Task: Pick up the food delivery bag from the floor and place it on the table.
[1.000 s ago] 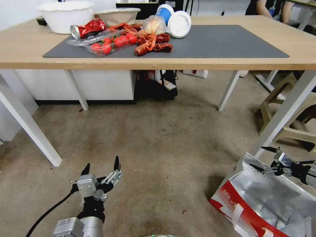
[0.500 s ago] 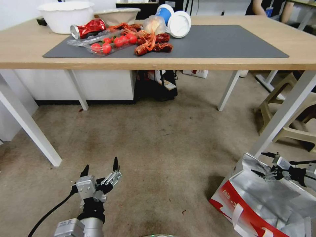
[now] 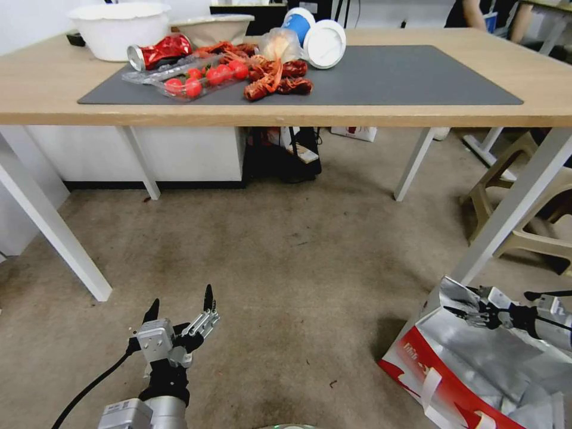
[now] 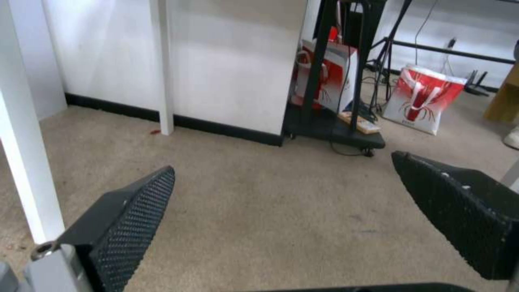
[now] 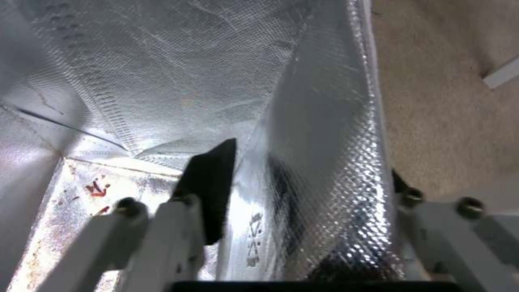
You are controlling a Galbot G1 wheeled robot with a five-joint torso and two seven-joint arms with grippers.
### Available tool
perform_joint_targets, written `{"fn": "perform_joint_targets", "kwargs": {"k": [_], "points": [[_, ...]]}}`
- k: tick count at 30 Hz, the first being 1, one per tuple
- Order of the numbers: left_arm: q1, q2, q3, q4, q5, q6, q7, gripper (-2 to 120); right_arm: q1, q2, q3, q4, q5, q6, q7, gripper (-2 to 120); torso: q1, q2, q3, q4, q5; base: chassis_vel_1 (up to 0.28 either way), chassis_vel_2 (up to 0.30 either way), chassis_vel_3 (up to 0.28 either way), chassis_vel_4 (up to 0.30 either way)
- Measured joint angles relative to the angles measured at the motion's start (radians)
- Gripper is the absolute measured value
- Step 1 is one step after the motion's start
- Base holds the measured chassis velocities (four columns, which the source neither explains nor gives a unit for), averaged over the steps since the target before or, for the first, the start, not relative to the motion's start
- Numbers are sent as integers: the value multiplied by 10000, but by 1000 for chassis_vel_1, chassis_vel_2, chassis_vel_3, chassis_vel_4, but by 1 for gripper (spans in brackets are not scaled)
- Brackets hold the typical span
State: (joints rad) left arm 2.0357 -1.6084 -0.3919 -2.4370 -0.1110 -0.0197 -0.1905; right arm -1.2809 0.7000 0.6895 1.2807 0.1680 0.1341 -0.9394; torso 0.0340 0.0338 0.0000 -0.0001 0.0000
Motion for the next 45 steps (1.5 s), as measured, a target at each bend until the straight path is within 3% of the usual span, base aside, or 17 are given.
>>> {"fn": "perform_joint_targets", "kwargs": {"k": [13,27,45], "points": [[-30,2,-17,17,-11,-118,-73,100,-153,14,81,124,136,-1,-149,0,0,0,0,0,0,0,0,0,0],[-29,3,-101,-116,-104,-93,-86,100,-803,-58,609,931,1582,185,-835,0,0,1,0,0,0,0,0,0,0],[27,91,-209,-301,-231,-48,-110,100,-1585,-278,1118,3068,4086,-340,-1971,0,0,1,0,1,-2,0,0,0,0]]}}
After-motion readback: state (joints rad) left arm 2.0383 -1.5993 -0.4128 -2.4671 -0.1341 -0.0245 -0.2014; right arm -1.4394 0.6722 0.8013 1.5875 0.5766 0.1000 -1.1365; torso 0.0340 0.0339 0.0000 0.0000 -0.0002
